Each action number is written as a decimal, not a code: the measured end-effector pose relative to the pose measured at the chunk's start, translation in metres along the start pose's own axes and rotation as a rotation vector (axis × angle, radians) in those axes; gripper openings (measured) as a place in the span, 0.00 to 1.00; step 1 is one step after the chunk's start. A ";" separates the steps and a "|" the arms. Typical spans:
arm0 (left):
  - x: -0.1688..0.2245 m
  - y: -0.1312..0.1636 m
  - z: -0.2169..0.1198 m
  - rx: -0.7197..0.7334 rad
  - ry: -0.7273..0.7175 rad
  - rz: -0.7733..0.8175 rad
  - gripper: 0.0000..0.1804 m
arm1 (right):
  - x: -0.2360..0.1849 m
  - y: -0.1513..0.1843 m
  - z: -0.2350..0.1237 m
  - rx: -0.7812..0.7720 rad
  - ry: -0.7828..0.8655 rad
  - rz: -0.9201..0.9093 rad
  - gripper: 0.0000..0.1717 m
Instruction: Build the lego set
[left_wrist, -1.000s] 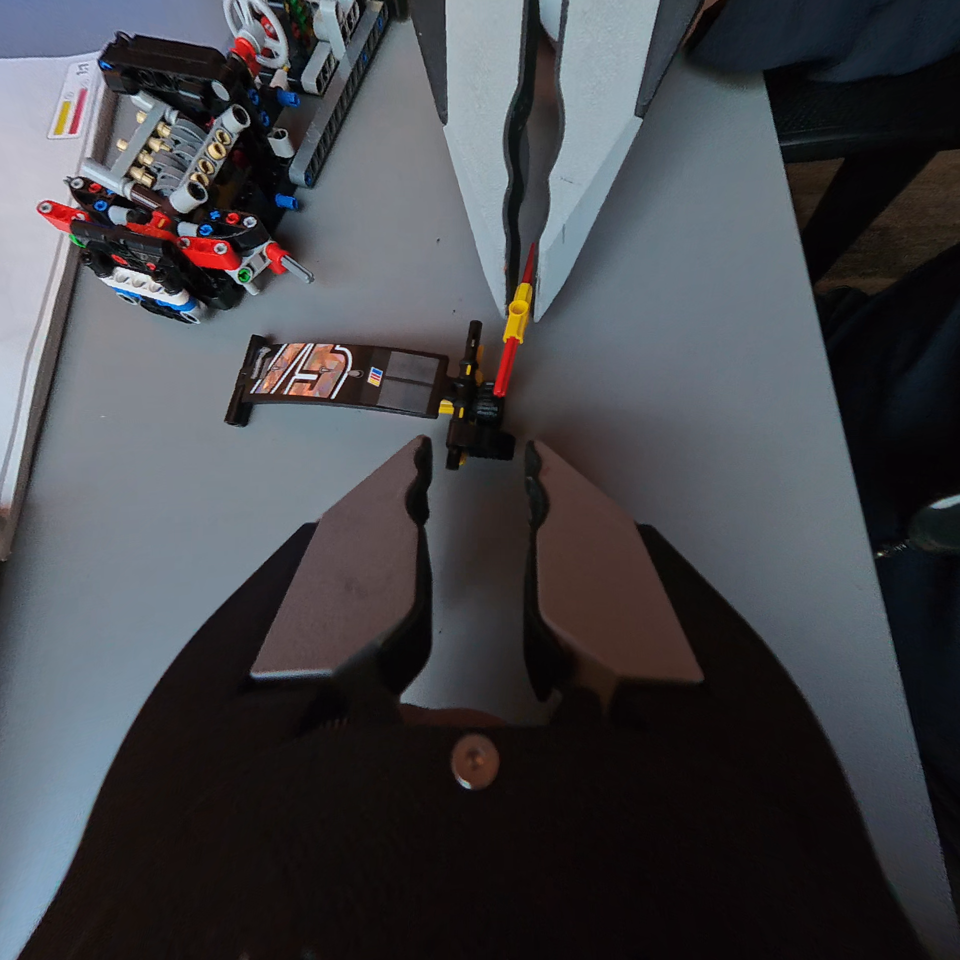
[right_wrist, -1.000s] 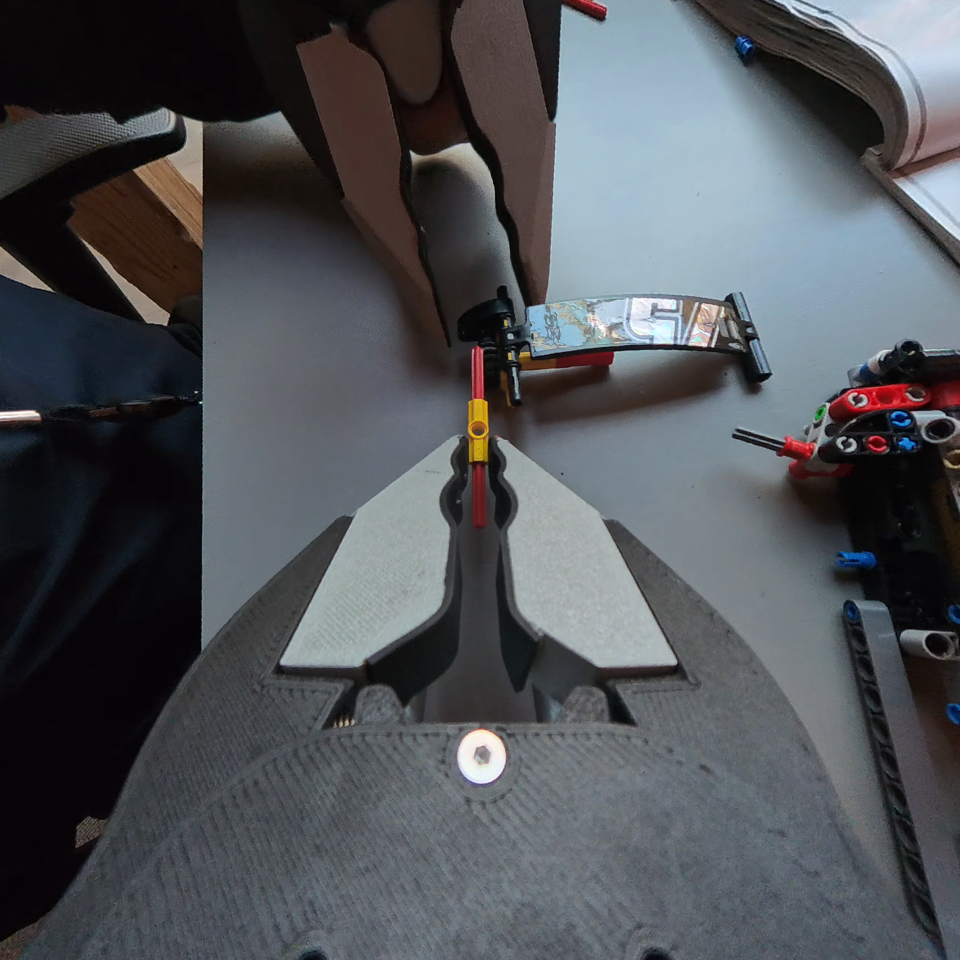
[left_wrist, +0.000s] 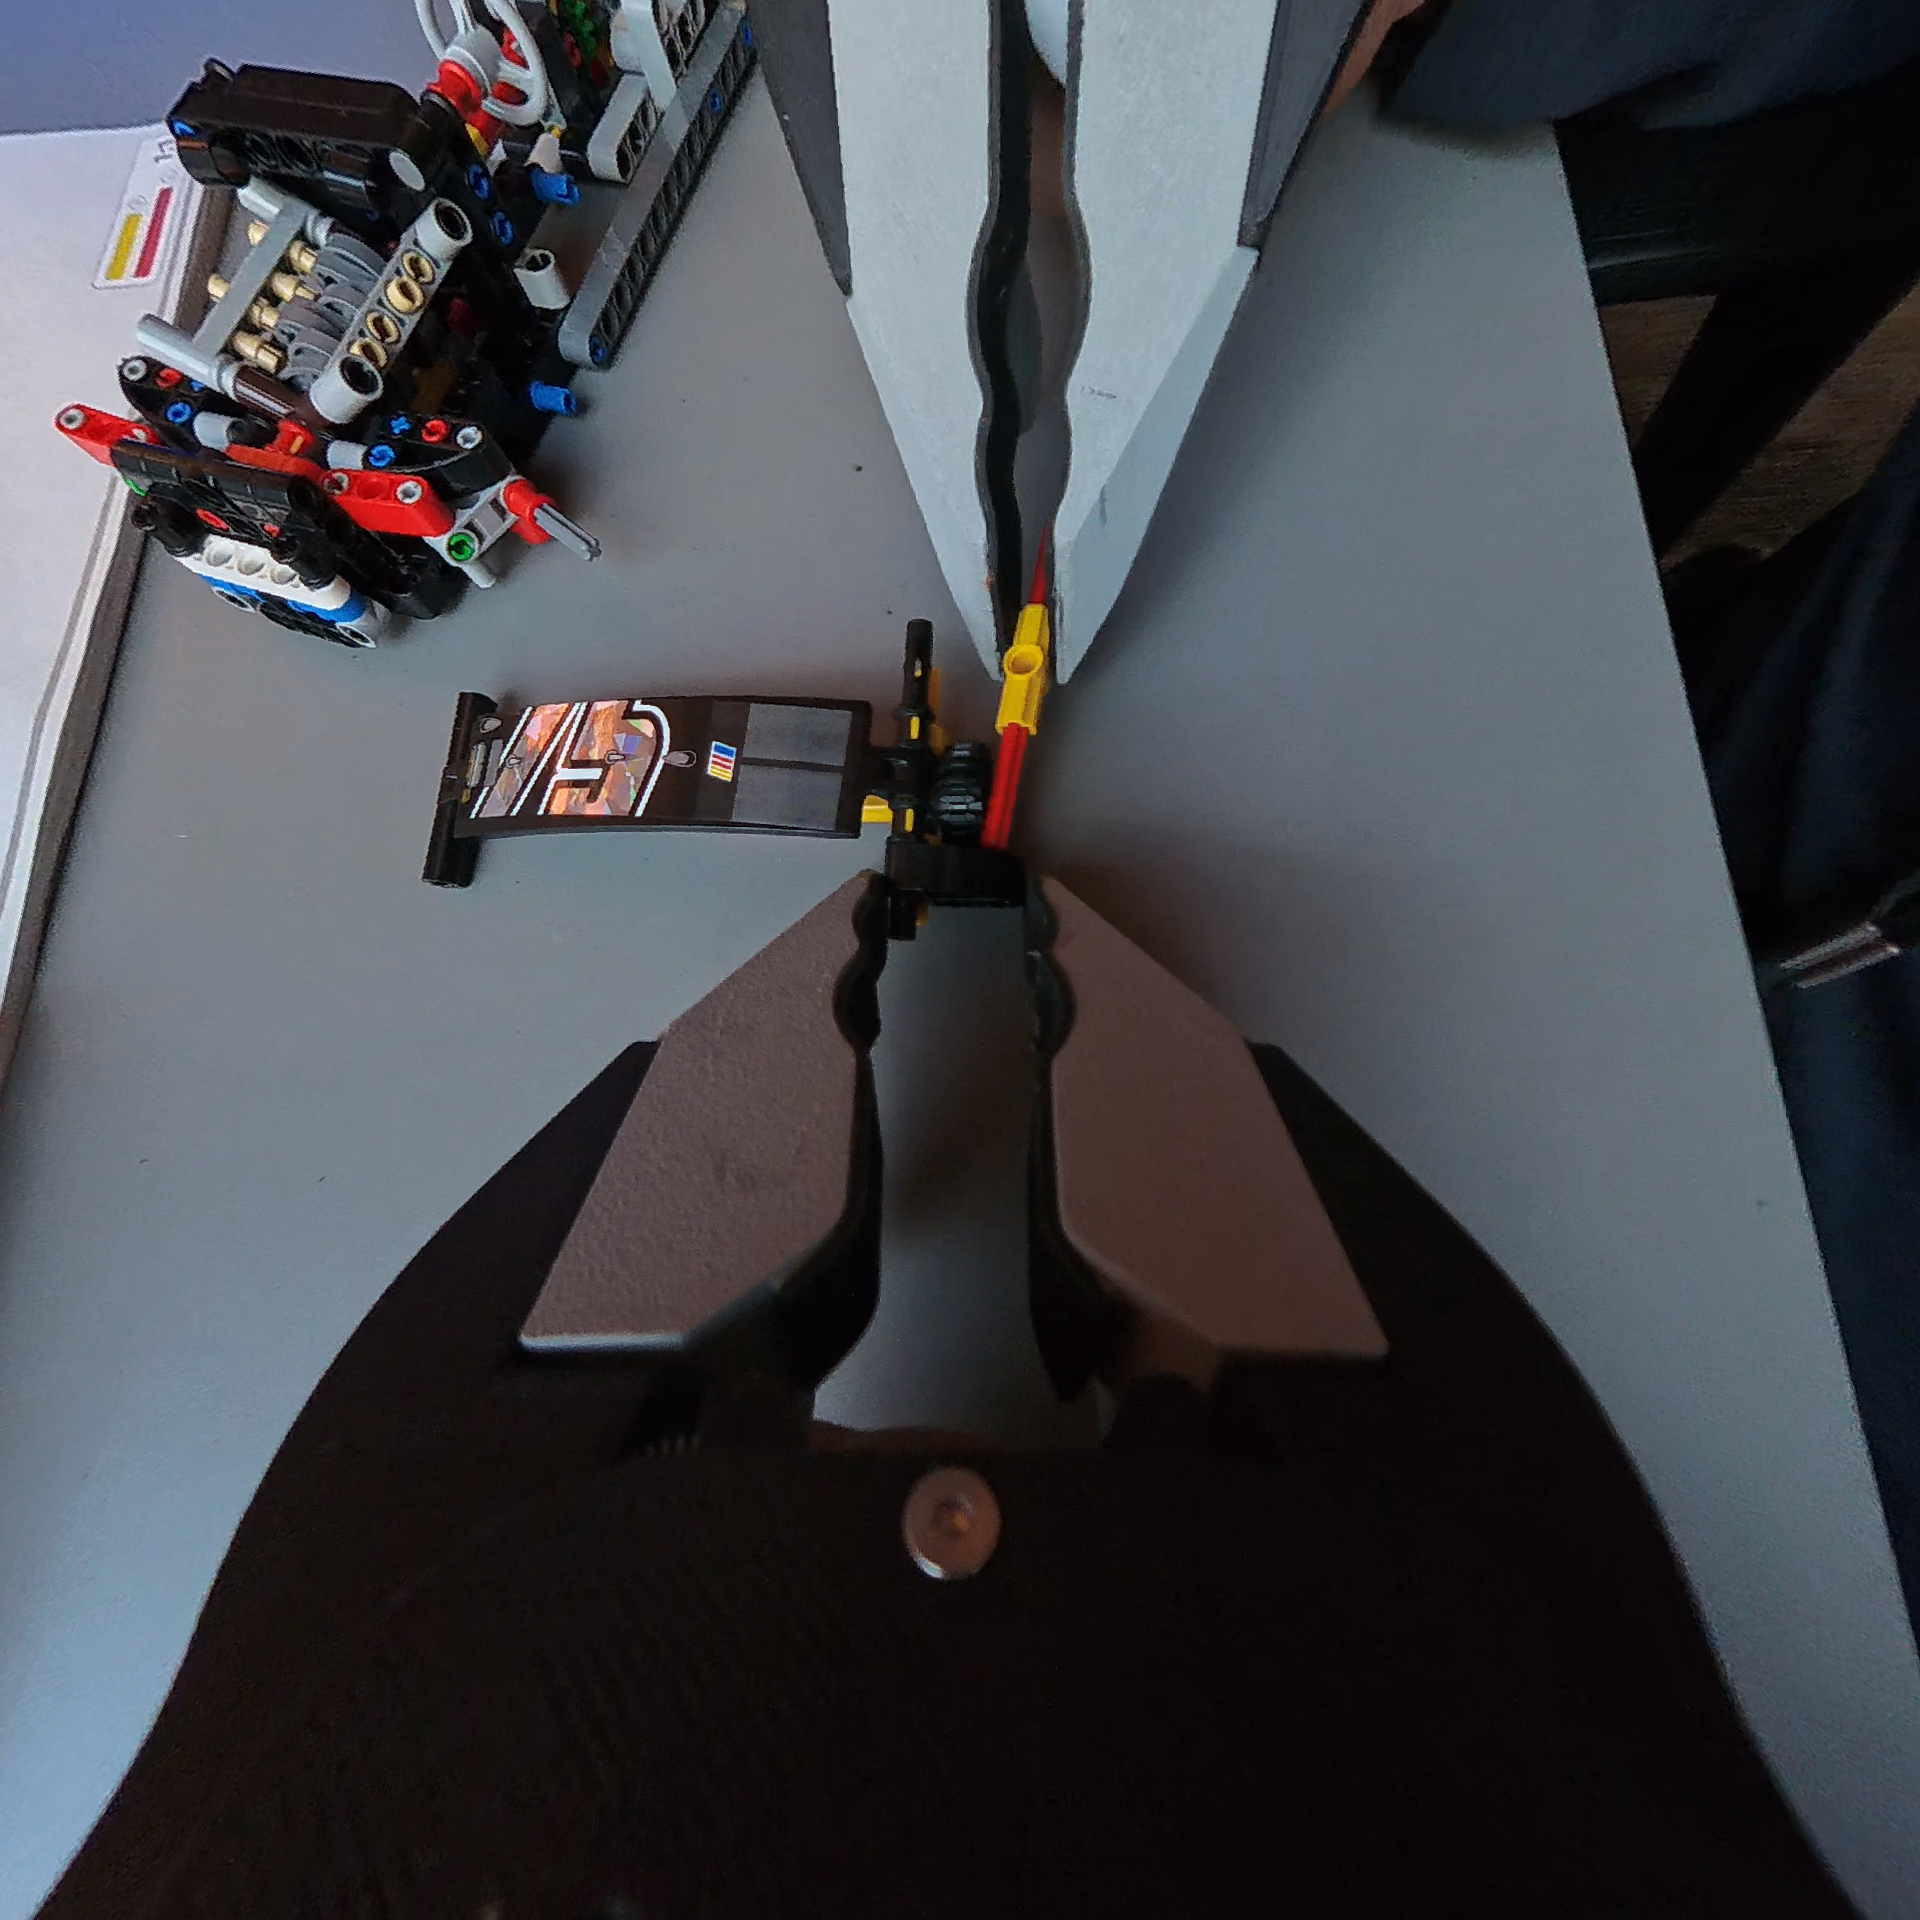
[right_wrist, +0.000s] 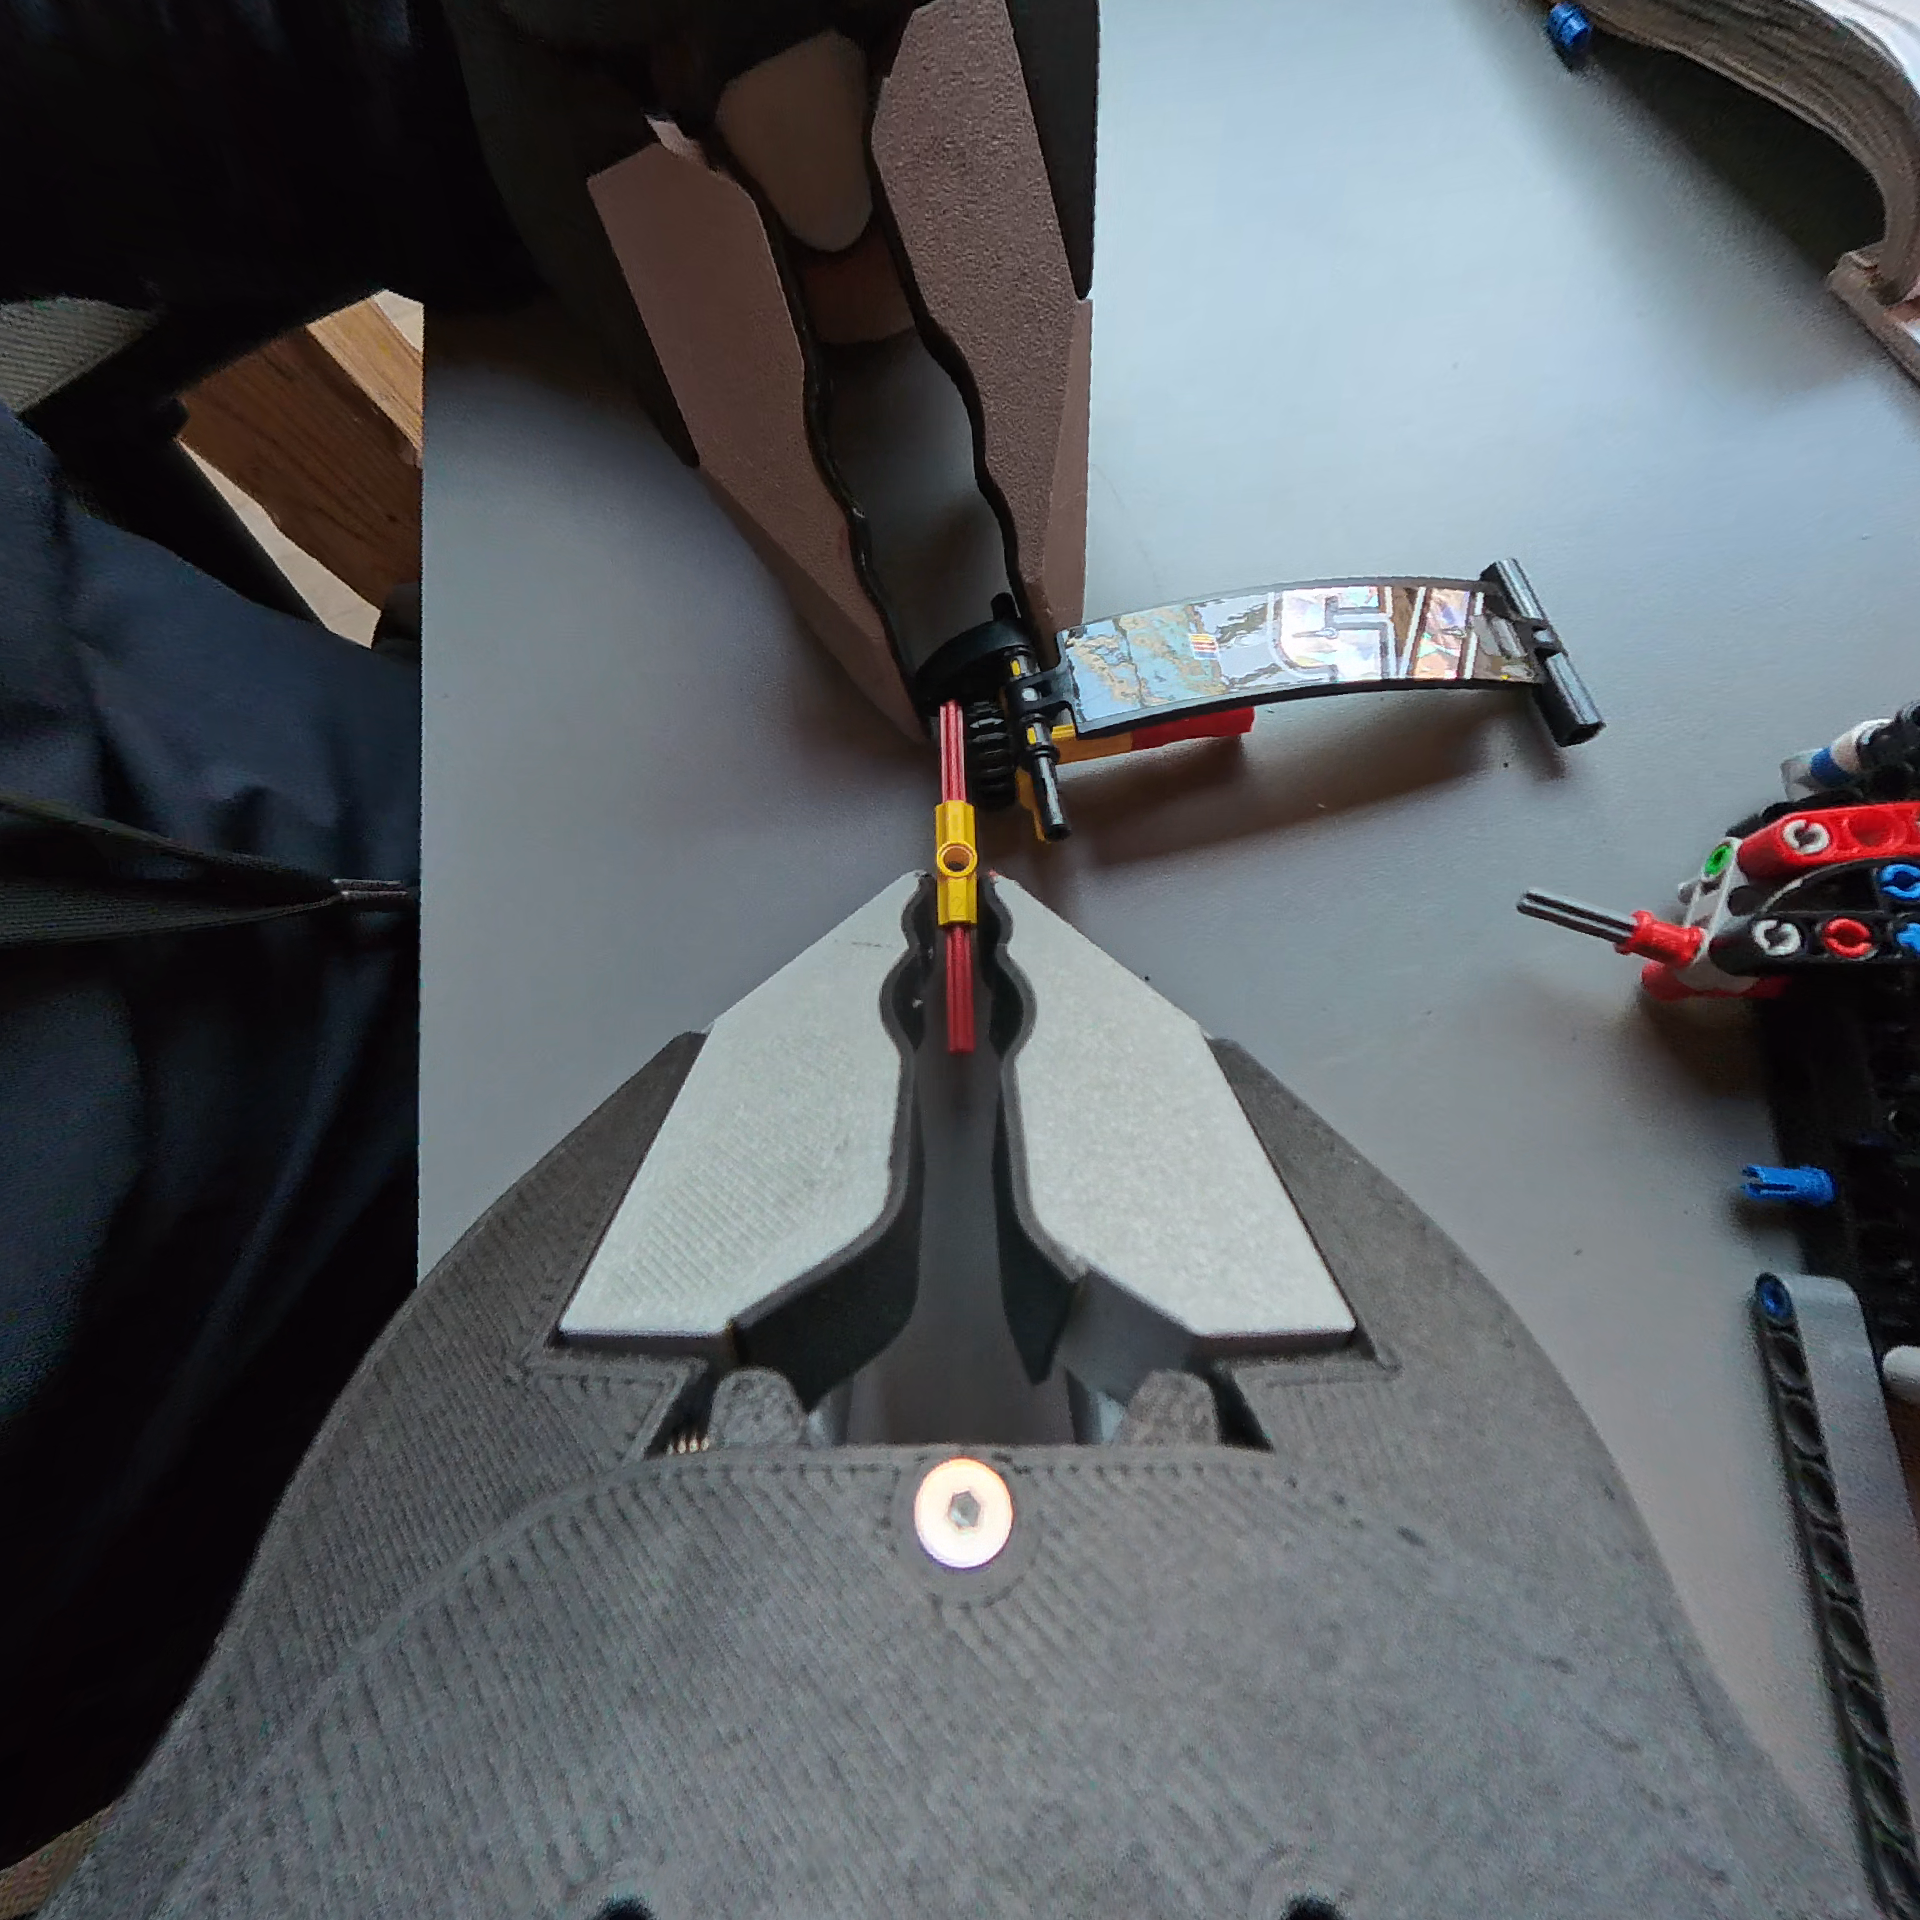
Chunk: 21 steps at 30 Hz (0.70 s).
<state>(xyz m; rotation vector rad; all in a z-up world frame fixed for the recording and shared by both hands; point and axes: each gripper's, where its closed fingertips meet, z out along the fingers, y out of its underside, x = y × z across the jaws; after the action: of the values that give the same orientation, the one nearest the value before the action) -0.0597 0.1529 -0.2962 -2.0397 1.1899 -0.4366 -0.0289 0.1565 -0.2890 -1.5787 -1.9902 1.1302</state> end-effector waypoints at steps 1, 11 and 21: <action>0.000 0.000 0.000 0.000 0.000 -0.001 0.13 | 0.000 0.000 0.000 0.003 -0.003 0.001 0.03; -0.001 0.001 0.000 -0.003 0.025 -0.035 0.13 | 0.000 -0.006 -0.006 0.054 -0.016 0.011 0.03; -0.003 0.001 0.000 -0.004 0.034 -0.062 0.13 | 0.002 -0.016 -0.016 0.144 -0.031 0.033 0.03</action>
<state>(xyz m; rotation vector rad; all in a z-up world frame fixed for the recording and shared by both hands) -0.0614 0.1549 -0.2972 -2.0848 1.1508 -0.5014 -0.0286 0.1630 -0.2674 -1.5348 -1.8619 1.2873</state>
